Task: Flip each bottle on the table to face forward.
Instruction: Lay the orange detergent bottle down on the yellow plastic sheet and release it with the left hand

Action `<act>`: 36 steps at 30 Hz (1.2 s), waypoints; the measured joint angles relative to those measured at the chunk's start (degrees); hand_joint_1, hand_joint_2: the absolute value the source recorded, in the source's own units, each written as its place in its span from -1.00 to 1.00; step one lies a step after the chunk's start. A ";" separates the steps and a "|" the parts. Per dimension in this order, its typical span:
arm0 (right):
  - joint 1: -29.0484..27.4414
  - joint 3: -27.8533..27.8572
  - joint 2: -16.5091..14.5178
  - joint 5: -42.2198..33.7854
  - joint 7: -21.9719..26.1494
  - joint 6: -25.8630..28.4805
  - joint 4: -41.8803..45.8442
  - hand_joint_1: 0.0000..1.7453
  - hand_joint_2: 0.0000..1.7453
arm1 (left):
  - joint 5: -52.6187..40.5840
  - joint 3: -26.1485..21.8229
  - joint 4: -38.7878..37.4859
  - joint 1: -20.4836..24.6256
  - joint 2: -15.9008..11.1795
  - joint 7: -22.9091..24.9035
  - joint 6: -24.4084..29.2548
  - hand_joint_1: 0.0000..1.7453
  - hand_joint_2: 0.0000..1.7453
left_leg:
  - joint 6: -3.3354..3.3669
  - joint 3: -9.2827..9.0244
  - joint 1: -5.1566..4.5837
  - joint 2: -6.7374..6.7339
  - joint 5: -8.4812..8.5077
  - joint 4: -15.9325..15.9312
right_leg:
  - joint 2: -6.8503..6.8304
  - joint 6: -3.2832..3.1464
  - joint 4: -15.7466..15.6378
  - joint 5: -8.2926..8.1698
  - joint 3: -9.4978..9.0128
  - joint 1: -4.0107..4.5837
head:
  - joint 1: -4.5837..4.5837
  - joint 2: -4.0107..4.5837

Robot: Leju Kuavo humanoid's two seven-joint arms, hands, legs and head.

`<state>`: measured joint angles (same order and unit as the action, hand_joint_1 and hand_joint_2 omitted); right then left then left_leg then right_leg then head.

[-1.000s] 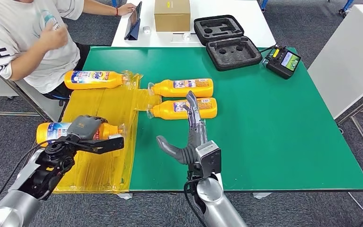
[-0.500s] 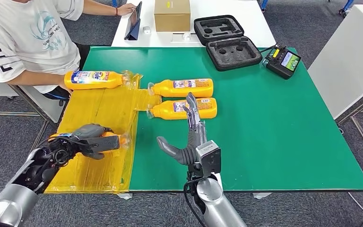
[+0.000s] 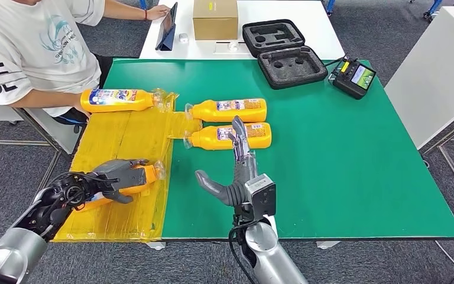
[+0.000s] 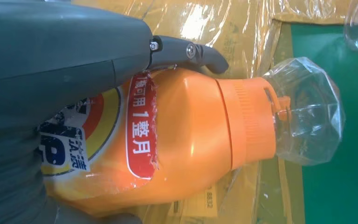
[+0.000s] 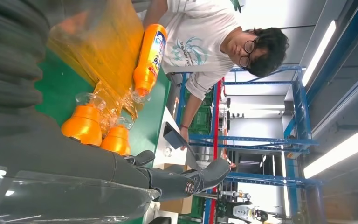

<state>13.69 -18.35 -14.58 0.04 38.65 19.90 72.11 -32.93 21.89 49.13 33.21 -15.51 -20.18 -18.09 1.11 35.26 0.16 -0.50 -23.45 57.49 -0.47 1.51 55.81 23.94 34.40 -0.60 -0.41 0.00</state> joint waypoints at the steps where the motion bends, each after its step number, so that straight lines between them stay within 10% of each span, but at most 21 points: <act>1: 0.00 0.07 -0.01 0.00 -0.02 -0.01 0.00 -1.00 1.00 | 0.03 0.07 -0.09 -0.06 0.01 0.01 0.05 -1.00 0.50 | 0.00 0.00 0.00 0.01 0.00 0.00 | -0.01 0.00 0.00 0.00 0.00 0.00 | 0.00 0.00; 4: 0.00 0.20 -0.02 -0.01 -0.03 -0.03 0.00 -1.00 1.00 | 0.09 0.17 -0.26 -0.06 0.01 0.06 0.13 -1.00 -1.00 | -0.01 0.01 0.01 0.02 -0.01 -0.01 | -0.01 -0.01 0.00 0.01 0.00 0.01 | -0.01 0.00; 16: 0.12 0.28 -0.02 -0.05 -0.10 -1.22 -0.23 -1.00 1.00 | -1.03 0.98 -0.28 -1.15 0.01 2.25 3.88 -1.00 -1.00 | -0.01 -0.03 0.01 0.02 -0.01 -0.03 | 0.00 -0.01 0.00 0.01 -0.06 0.01 | -0.01 0.00; 36: 0.96 0.26 -0.04 -0.37 -0.63 -1.58 -1.48 -1.00 1.00 | 16.87 -6.14 0.29 -2.82 0.80 4.46 -5.86 -1.00 -1.00 | 0.00 -0.35 -0.01 0.03 -0.02 -0.04 | -0.02 -0.02 0.00 0.02 -0.38 -0.01 | 0.00 0.00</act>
<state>14.65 -18.10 -14.62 -0.33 38.02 18.32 70.63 -16.05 15.75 49.42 30.39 -14.71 -15.72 -23.94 1.11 34.91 0.15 -0.47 -23.47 57.44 -0.49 1.49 55.81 23.96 34.01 -0.61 -0.42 0.00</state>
